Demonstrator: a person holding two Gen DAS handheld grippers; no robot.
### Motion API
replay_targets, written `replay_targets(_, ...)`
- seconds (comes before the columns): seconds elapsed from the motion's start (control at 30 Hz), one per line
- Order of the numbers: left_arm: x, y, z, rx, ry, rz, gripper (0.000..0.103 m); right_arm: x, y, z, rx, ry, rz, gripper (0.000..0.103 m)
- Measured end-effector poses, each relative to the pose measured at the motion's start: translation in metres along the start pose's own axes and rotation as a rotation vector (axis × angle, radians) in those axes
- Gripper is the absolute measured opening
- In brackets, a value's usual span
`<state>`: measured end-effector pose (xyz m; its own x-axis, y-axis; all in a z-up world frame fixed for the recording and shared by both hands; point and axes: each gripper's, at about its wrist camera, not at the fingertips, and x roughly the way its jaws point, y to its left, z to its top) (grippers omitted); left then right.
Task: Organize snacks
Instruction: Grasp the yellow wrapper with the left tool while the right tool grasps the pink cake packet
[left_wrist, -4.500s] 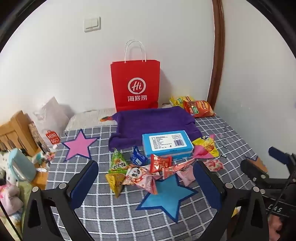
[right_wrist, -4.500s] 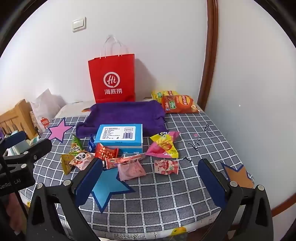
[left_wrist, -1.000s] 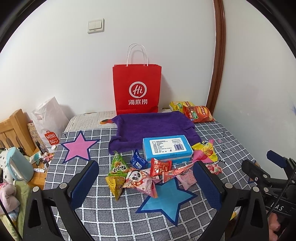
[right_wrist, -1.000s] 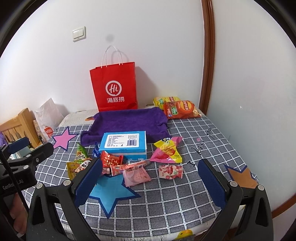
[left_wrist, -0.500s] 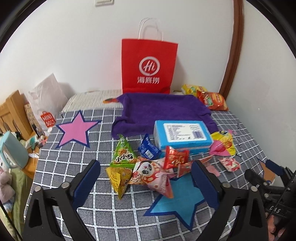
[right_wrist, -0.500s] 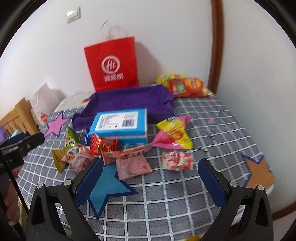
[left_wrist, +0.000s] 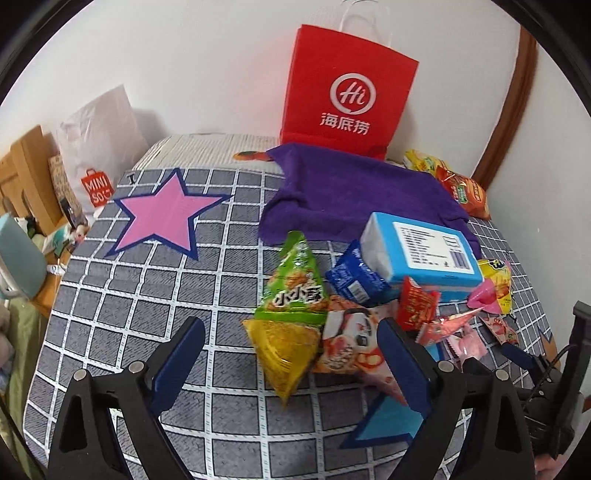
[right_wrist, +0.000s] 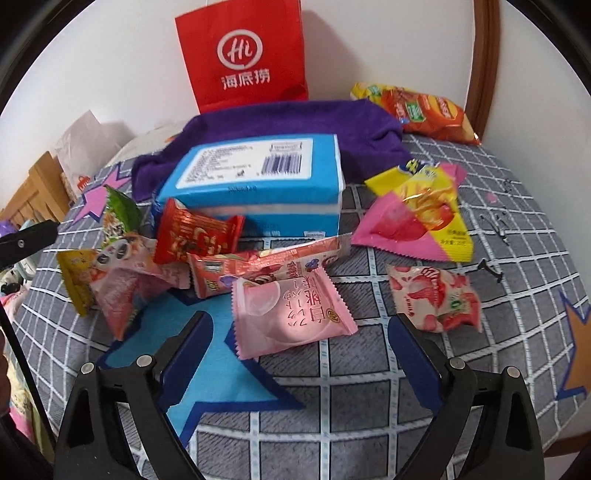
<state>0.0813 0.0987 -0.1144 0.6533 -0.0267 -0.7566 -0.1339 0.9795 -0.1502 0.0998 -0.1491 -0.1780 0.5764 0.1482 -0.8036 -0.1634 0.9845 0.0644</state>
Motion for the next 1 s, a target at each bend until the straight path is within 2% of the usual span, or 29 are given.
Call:
replay_targets(0.23,0.016,0.011,-0.003,-0.018,0.025,-0.031,0.093,0.03,0.002,0.0,-0.001,0.042,-0.022,0.095)
replay_targets(0.37,0.018,0.011,-0.004,-0.003,0.018,-0.045,0.093,0.036,0.004,-0.001,-0.023,0.026,-0.061,0.095)
replay_targets(0.43,0.021,0.01,-0.004,0.007,0.023,-0.05,0.093,0.036,0.005,-0.002,-0.034,0.019,-0.066,0.091)
replay_targets(0.5,0.024,0.01,-0.005,0.014,0.029,-0.05,0.093,0.034,0.004,-0.001,-0.038,0.008,-0.058,0.075)
replay_targets(0.6,0.03,0.01,-0.005,0.022,0.04,-0.04,0.093,0.03,-0.001,0.0,-0.035,0.002,-0.044,0.068)
replay_targets(0.87,0.052,0.022,-0.011,-0.018,0.093,-0.011,0.093,0.026,-0.008,0.001,-0.039,-0.009,-0.039,0.065)
replay_targets(1.0,0.061,0.025,-0.013,-0.036,0.112,-0.021,0.084,0.016,-0.006,0.004,-0.047,-0.029,-0.01,0.065)
